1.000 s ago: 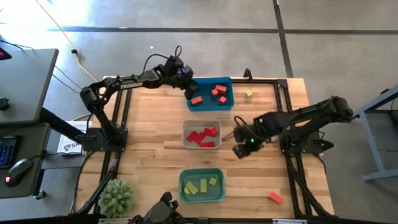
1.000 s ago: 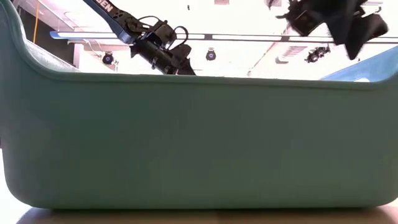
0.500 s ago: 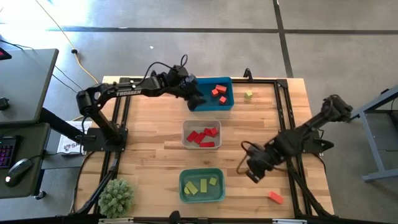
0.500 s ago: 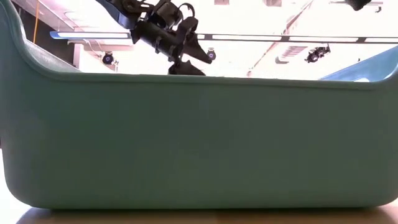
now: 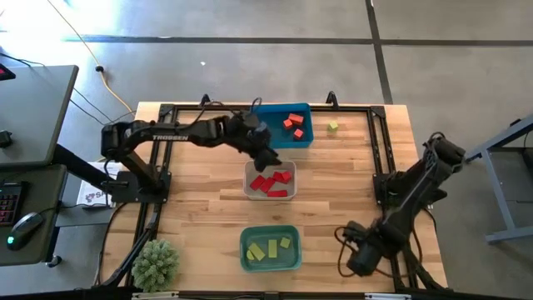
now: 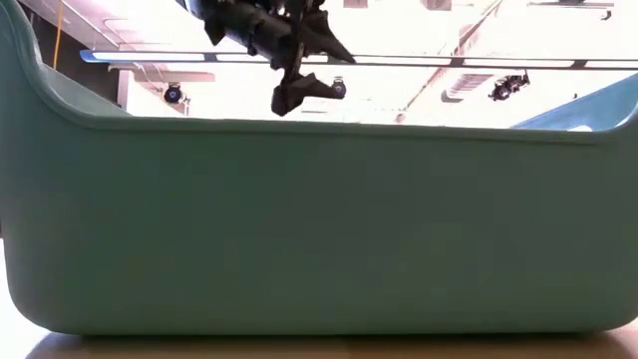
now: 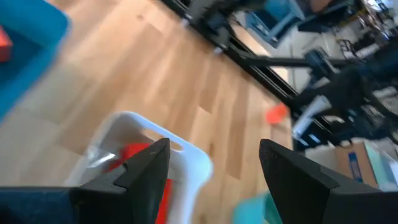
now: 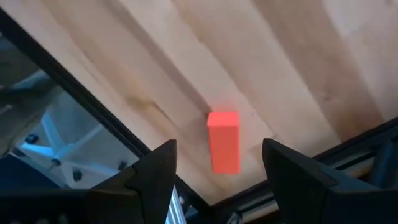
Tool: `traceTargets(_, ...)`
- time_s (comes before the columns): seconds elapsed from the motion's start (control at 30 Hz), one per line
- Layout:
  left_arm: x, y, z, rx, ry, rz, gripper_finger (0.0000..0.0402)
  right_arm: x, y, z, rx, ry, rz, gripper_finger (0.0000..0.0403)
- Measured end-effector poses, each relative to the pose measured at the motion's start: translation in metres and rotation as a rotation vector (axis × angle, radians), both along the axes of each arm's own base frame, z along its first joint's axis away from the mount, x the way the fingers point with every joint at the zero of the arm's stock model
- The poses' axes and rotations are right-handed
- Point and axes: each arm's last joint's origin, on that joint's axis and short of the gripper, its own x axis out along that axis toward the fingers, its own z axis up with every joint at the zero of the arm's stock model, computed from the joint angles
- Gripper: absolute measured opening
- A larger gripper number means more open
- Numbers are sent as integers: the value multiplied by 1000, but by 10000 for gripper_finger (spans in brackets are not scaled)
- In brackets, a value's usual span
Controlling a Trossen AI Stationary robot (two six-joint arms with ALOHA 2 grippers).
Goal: Sort & place blocks by color
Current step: Put the orange block into the blue bin
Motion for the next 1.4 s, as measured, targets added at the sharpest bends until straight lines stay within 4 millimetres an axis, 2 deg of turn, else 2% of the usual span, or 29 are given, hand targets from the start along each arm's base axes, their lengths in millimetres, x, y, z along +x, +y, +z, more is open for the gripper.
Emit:
traceTargets(0.3,13,-50,0,6,13,-80,239,-18,33,-24,-13,61,93,225)
traceTargets(0.6,17,-79,-1,7,23,-103,239,-20,45,-46,-71,114,119,225)
traceTargets(0.83,18,-88,-1,-18,29,-101,239,-19,46,-61,-69,115,112,225)
traceTargets(1.03,19,-93,-1,-17,33,-86,239,-25,37,-78,-98,147,64,225)
traceTargets(1.23,19,-94,-1,-27,35,-84,239,-25,38,-92,-12,116,69,224)
traceTargets(1.3,19,-94,-1,-32,35,-81,239,-26,37,-97,4,124,64,219)
traceTargets(1.4,19,-92,-1,-32,35,-76,239,-28,35,-100,1,153,30,189)
